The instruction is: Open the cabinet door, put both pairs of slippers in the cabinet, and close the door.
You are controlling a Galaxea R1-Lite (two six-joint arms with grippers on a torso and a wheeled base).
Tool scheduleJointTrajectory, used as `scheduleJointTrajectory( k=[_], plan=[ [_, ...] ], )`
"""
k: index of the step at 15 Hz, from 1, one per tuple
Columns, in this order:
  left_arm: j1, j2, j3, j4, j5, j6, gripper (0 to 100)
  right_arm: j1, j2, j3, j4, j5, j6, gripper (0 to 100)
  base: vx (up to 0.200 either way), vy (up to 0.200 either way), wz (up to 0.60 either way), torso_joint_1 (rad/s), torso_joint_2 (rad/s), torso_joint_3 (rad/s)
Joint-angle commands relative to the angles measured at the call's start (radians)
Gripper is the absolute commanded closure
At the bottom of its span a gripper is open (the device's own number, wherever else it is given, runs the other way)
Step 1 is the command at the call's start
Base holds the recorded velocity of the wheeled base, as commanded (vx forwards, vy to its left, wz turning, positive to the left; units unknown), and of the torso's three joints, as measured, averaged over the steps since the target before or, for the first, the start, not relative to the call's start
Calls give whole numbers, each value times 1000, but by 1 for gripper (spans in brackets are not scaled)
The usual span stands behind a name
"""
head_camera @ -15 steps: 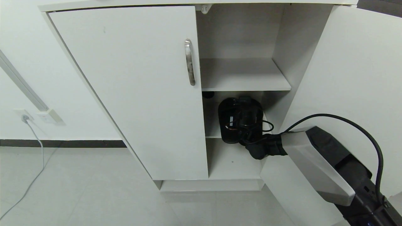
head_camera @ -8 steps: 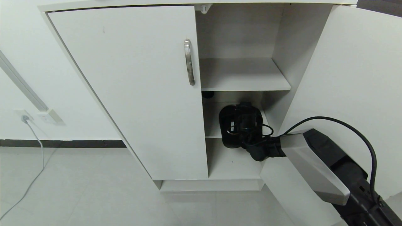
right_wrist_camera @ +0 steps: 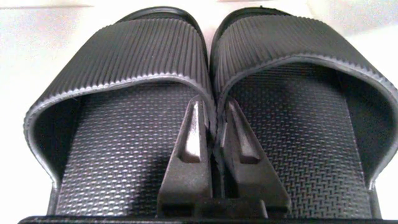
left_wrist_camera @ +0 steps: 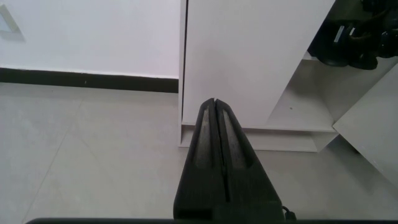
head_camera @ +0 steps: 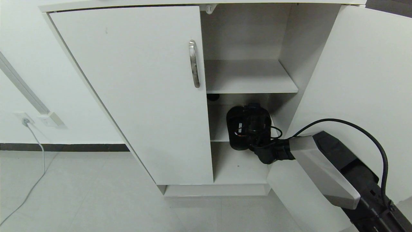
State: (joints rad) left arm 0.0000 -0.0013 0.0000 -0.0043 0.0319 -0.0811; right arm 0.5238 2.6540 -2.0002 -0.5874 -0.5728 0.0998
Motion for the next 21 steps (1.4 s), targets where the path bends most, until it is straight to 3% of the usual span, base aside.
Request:
scheduleJointTrajectory(
  k=[1, 2, 3, 9, 18, 21],
  plan=[
    [2, 1, 0, 0, 0, 0, 100, -4, -6, 0, 0, 1, 0, 100, 0, 0, 0, 0, 0, 0],
    [0, 1, 0, 0, 0, 0, 100, -4, -6, 0, 0, 1, 0, 100, 0, 0, 0, 0, 0, 0],
    [0, 1, 0, 0, 0, 0, 100, -2, -6, 0, 0, 1, 0, 0, 0, 0, 0, 0, 0, 0],
    [0, 1, 0, 0, 0, 0, 100, 4, -37, 5, 0, -7, -3, 0, 0, 0, 0, 0, 0, 0],
    [0, 1, 0, 0, 0, 0, 100, 36, -95, 212, -106, -7, -6, 0, 0, 0, 0, 0, 0, 0],
    [0, 1, 0, 0, 0, 0, 100, 62, -197, 396, -224, -7, -8, 0, 0, 0, 0, 0, 0, 0]
  ],
)
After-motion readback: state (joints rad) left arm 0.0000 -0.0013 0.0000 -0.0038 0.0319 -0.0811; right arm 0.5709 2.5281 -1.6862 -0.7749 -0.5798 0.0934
